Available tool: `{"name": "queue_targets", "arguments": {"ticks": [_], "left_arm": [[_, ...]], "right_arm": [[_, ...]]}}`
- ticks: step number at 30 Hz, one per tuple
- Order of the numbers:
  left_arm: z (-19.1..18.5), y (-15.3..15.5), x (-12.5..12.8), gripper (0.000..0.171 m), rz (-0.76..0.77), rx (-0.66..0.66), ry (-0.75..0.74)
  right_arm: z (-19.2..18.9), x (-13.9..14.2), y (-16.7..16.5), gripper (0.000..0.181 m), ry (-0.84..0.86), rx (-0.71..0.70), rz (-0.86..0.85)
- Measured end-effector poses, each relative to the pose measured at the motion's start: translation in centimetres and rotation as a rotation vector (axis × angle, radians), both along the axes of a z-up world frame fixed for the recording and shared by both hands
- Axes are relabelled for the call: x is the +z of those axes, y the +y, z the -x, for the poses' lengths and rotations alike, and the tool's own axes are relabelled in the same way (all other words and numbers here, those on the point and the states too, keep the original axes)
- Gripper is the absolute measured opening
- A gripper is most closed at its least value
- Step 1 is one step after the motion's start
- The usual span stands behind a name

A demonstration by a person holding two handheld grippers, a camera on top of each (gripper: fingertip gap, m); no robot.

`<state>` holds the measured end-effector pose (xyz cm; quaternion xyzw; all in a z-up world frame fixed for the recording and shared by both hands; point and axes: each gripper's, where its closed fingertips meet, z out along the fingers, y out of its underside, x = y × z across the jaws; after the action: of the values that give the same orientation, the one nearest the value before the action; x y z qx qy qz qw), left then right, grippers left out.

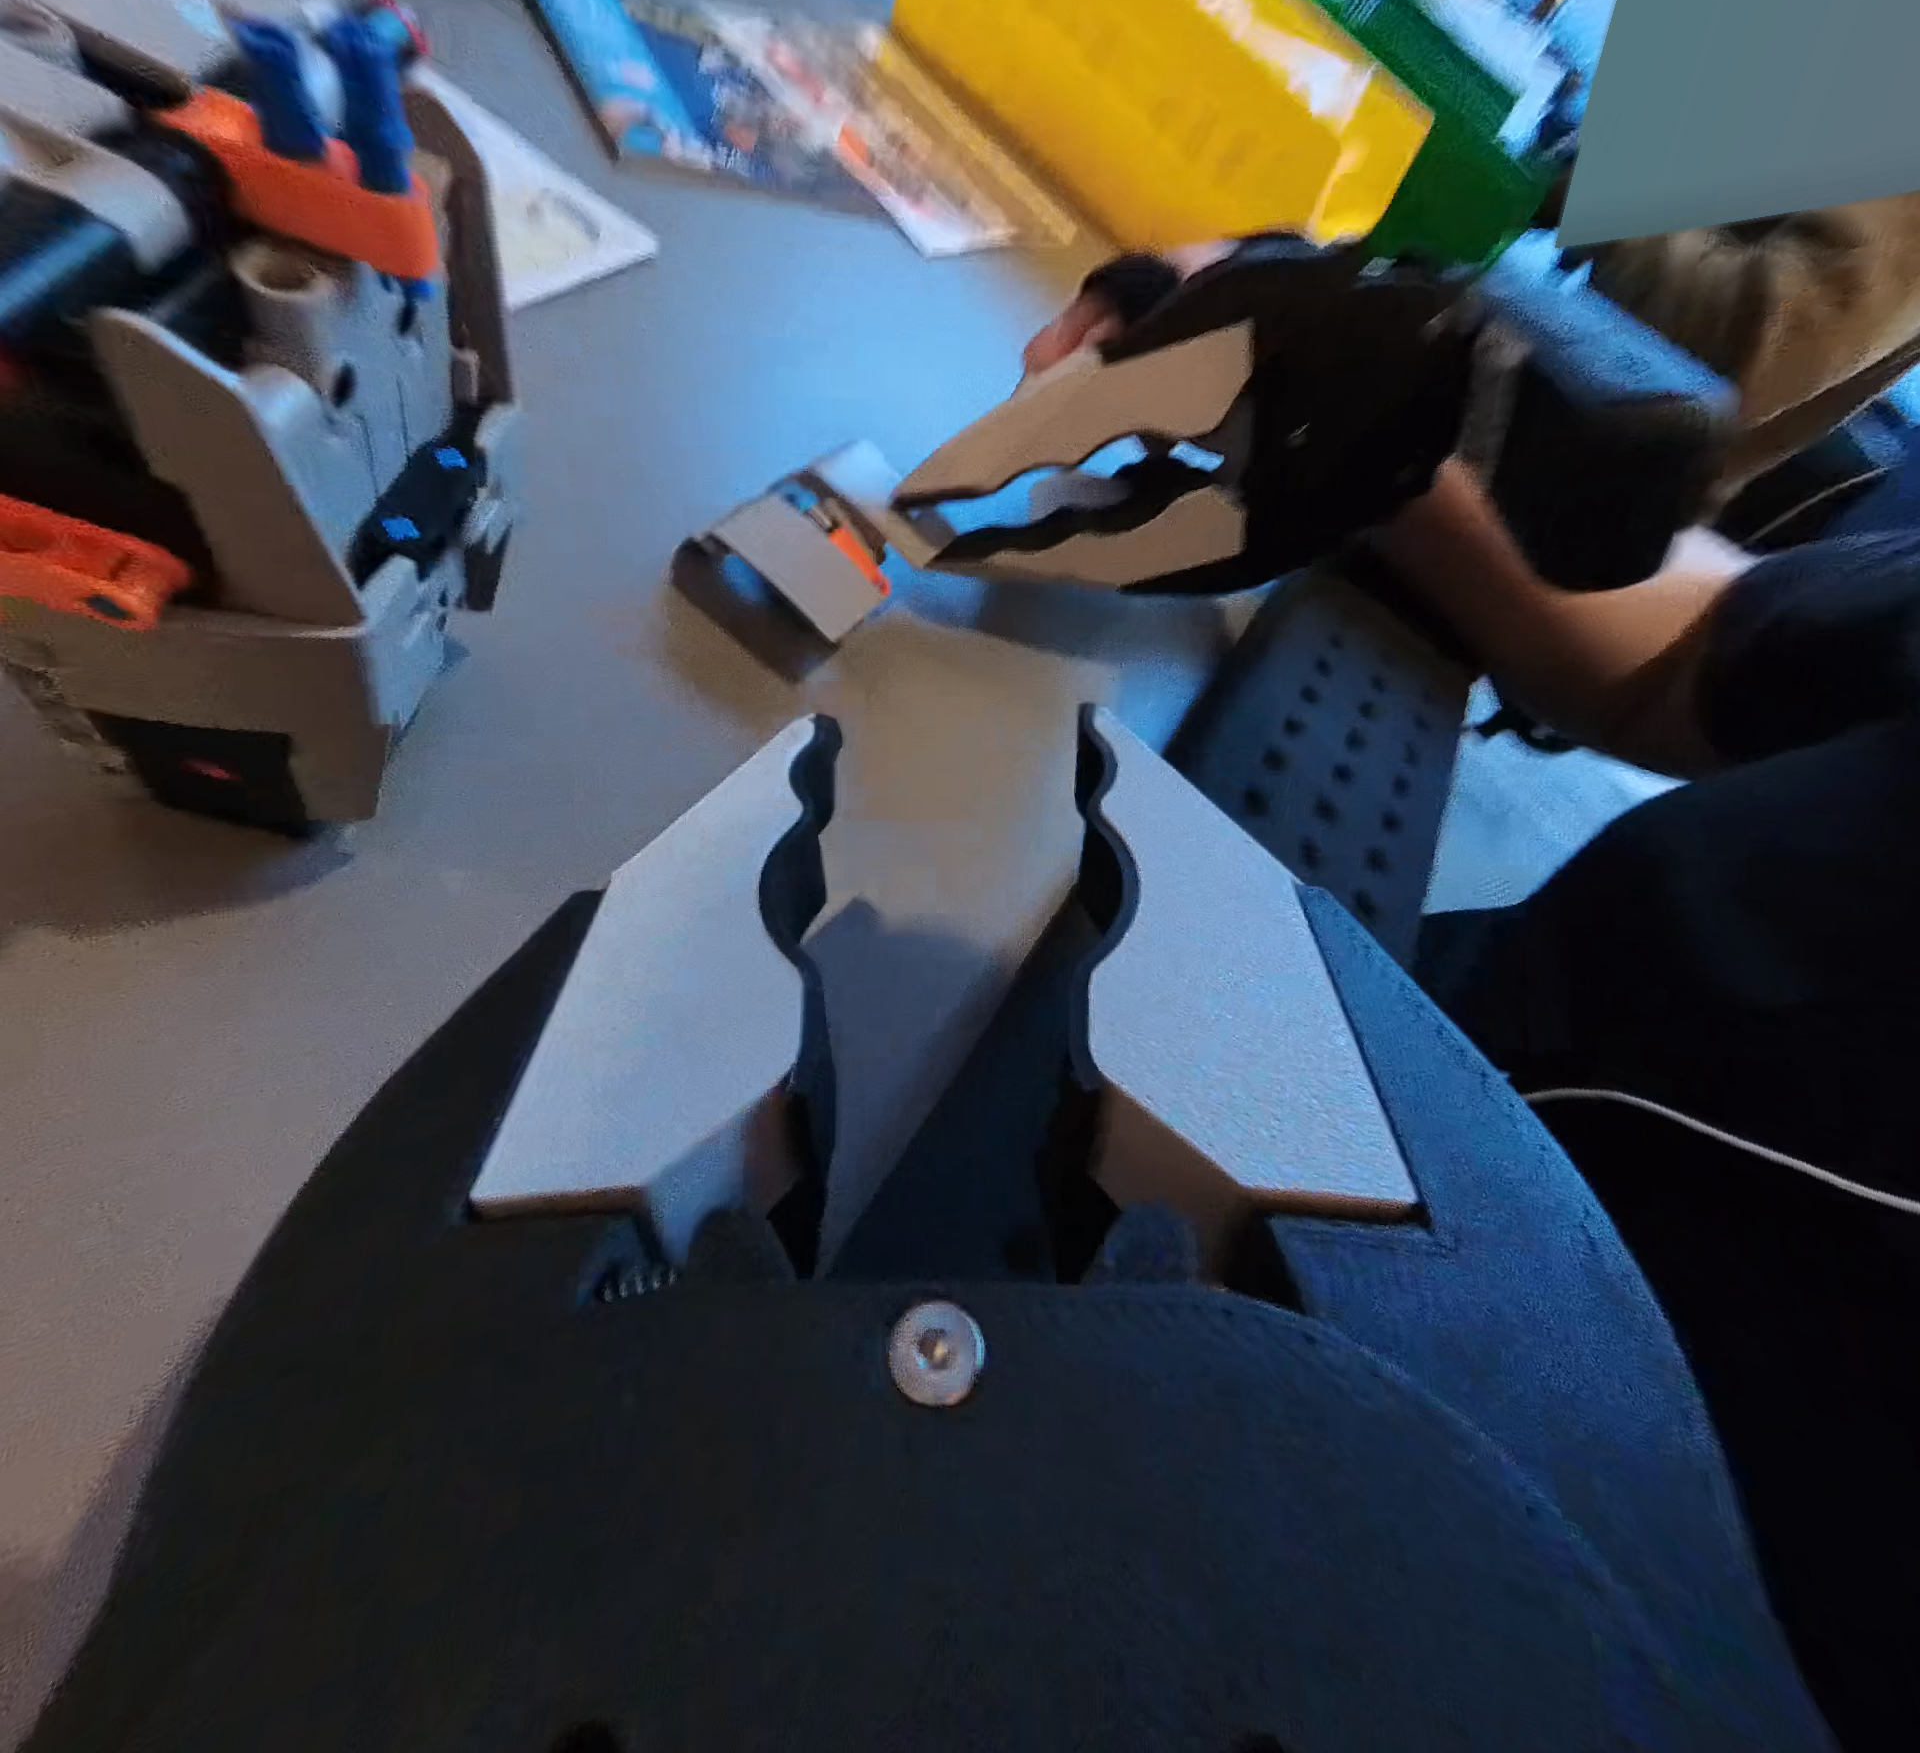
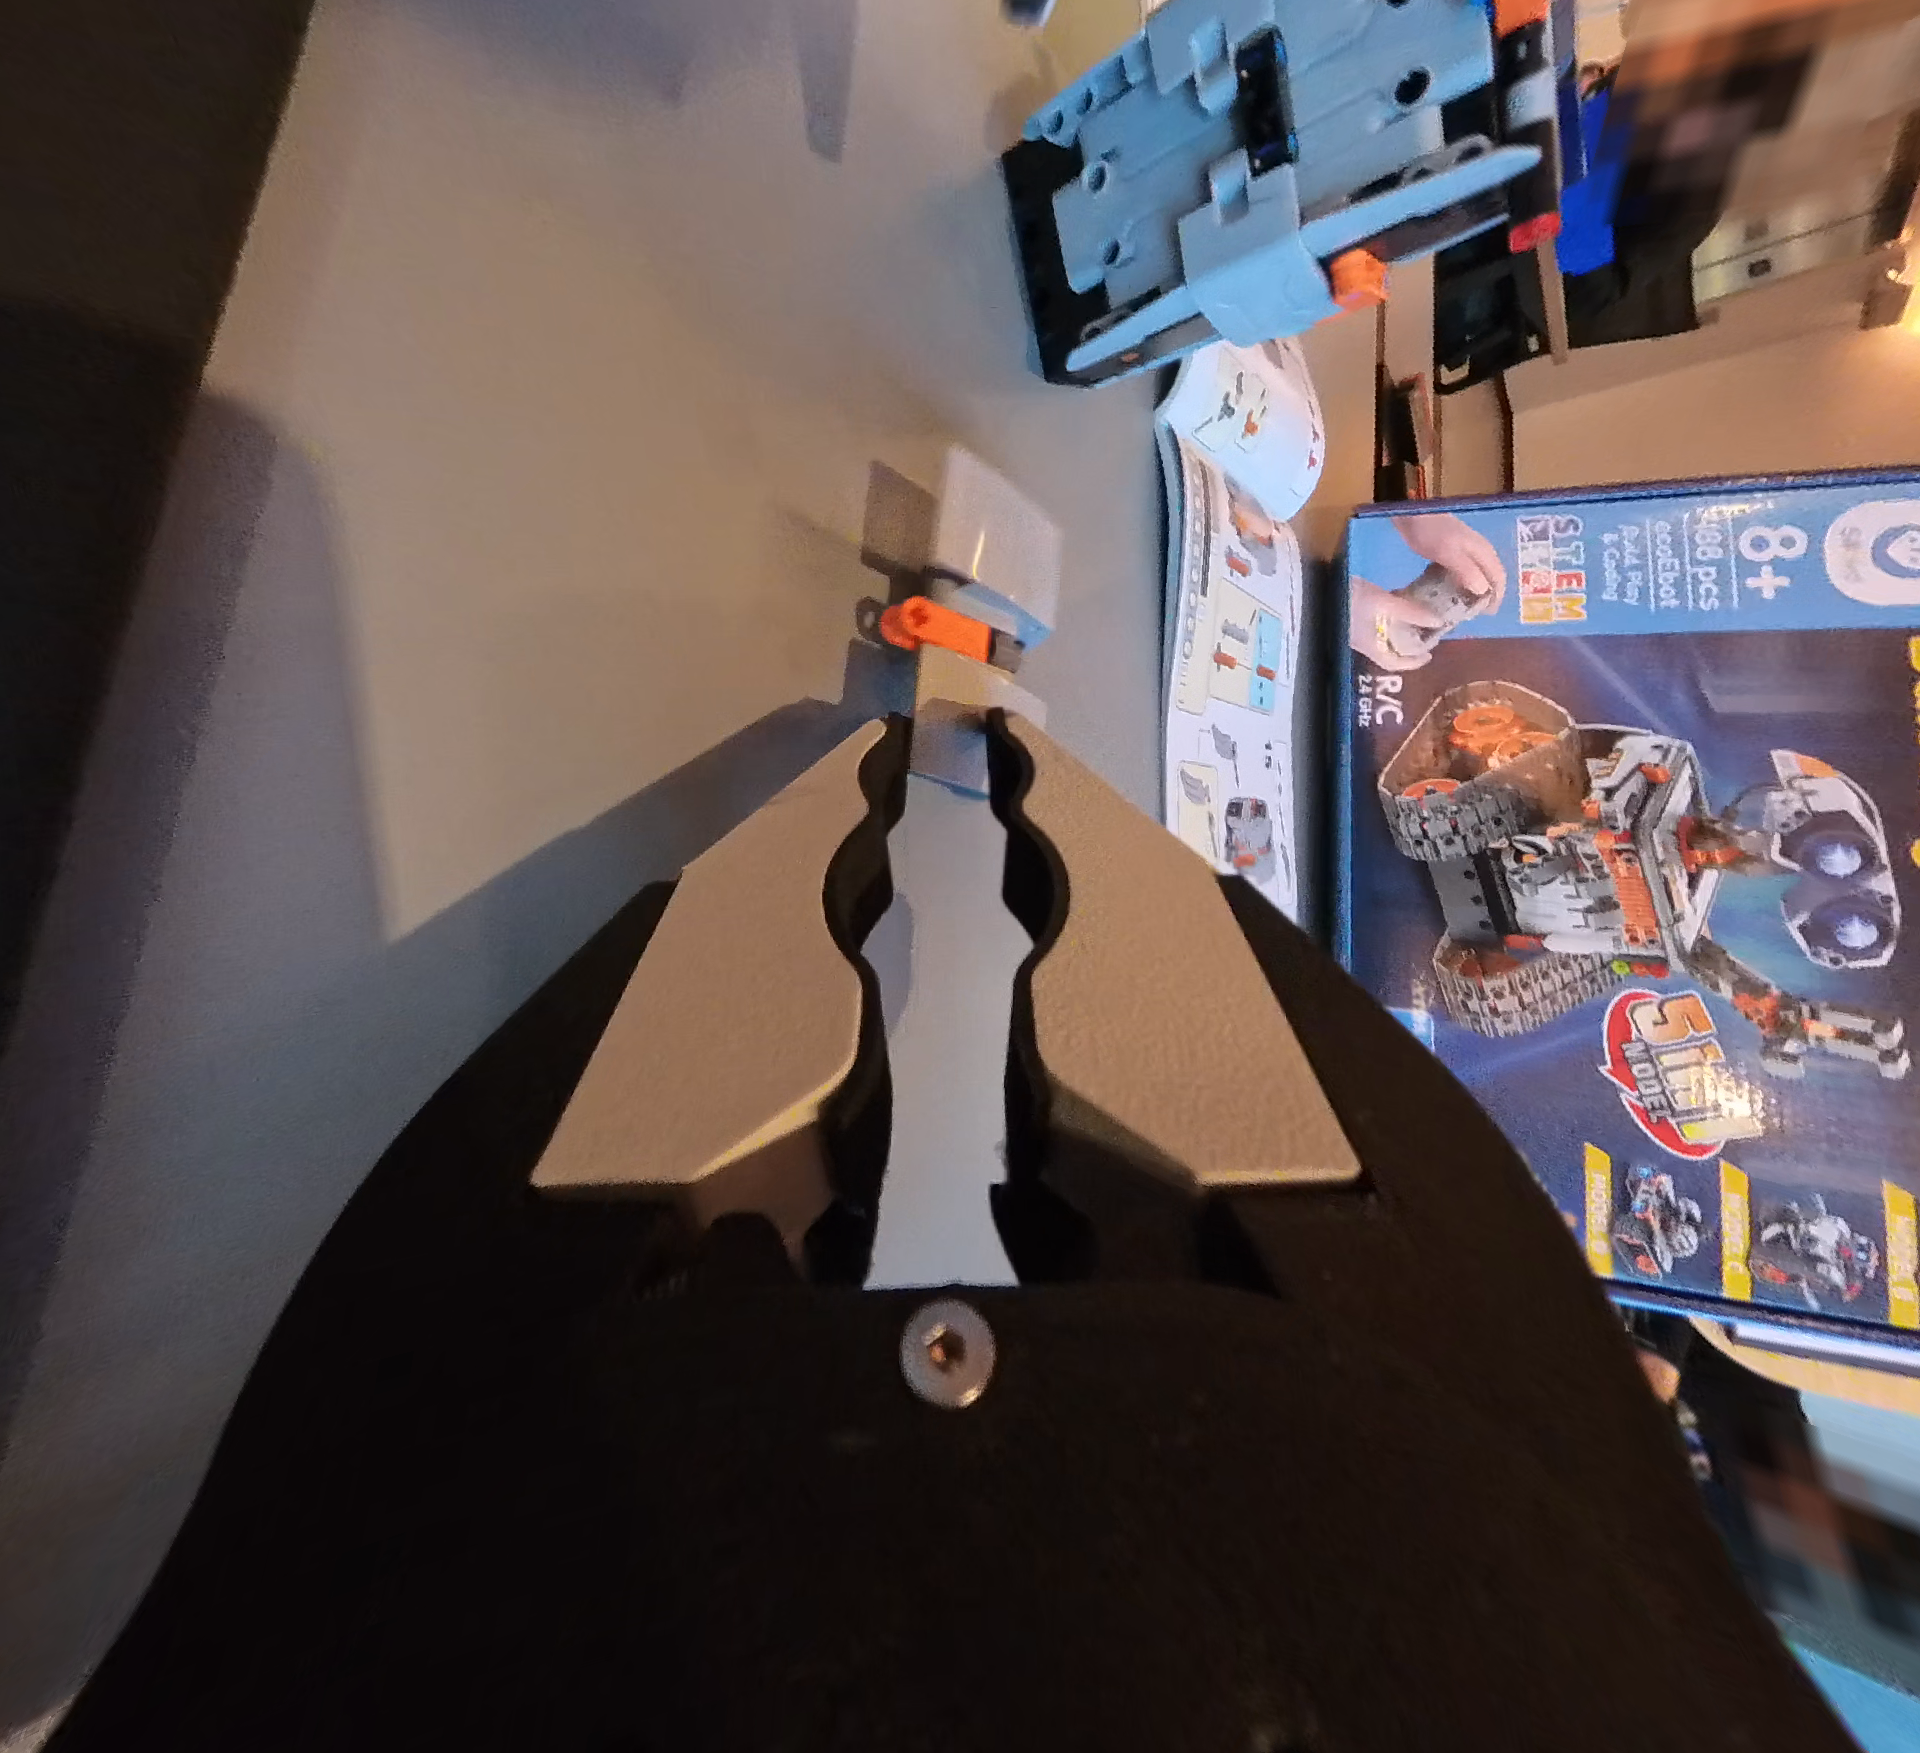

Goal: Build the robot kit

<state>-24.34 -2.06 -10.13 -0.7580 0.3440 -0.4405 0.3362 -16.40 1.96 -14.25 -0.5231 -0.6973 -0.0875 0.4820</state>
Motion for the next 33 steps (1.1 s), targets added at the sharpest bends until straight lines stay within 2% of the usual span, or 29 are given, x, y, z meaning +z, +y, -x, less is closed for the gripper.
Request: {"name": "queue_targets", "arguments": {"ticks": [1, 4, 7, 9, 11, 12, 14, 15, 17, 21, 25, 30, 33], "left_arm": [[-0.1, 0.0, -0.7, 0.048, -0.012, 0.007, 0.059], [-0.3, -0.3, -1.7, 0.046, -0.036, 0.001, 0.152], [-0.6, -1.0, -2.1, 0.044, -0.003, -0.003, 0.165], [-0.5, -1.2, -2.3, 0.042, 0.009, 0.009, 0.175], [-0.3, -1.1, -2.4, 0.04, 0.009, 0.036, 0.179], [-0.2, -0.9, -2.4, 0.039, 0.008, 0.05, 0.181], [-0.3, -0.5, -2.5, 0.039, 0.006, 0.074, 0.188], [-0.6, -0.3, -2.6, 0.04, 0.005, 0.08, 0.194], [-1.1, 0.1, -2.9, 0.042, -0.001, 0.098, 0.217], [-2.2, 1.1, -3.6, 0.042, -0.008, 0.142, 0.278], [-3.7, 2.0, -3.3, 0.042, 0.058, 0.174, 0.225], [-4.1, 2.9, -4.3, 0.039, 0.053, 0.187, 0.294], [-4.5, 2.3, -4.9, 0.03, 0.097, 0.139, 0.301]], "right_arm": [[0.1, 0.0, 0.0, 0.015, 0.005, -0.001, -0.008], [0.2, -0.3, 0.2, 0.016, -0.002, -0.025, -0.005], [-0.1, 0.1, 0.3, 0.026, 0.05, -0.048, 0.052], [-1.4, 0.2, 0.7, 0.034, 0.089, -0.118, 0.126], [-3.0, -0.6, 0.4, 0.04, 0.161, -0.232, 0.336], [-3.6, -0.9, 0.1, 0.044, 0.24, -0.309, 0.505], [-3.3, -0.8, -1.6, 0.064, 0.421, -0.386, 0.899], [-3.2, -0.4, -1.4, 0.064, 0.515, -0.439, 1.028], [-3.2, 0.0, -0.7, 0.059, 0.635, -0.514, 1.194], [-3.2, -0.8, 0.7, 0.042, 0.677, -0.613, 1.338], [-1.8, -0.9, 1.2, 0.036, 0.684, -0.57, 1.428], [-0.8, -1.0, 2.0, 0.03, 0.699, -0.557, 1.492], [0.1, -0.7, 1.2, 0.011, 0.711, -0.483, 1.55]]}}
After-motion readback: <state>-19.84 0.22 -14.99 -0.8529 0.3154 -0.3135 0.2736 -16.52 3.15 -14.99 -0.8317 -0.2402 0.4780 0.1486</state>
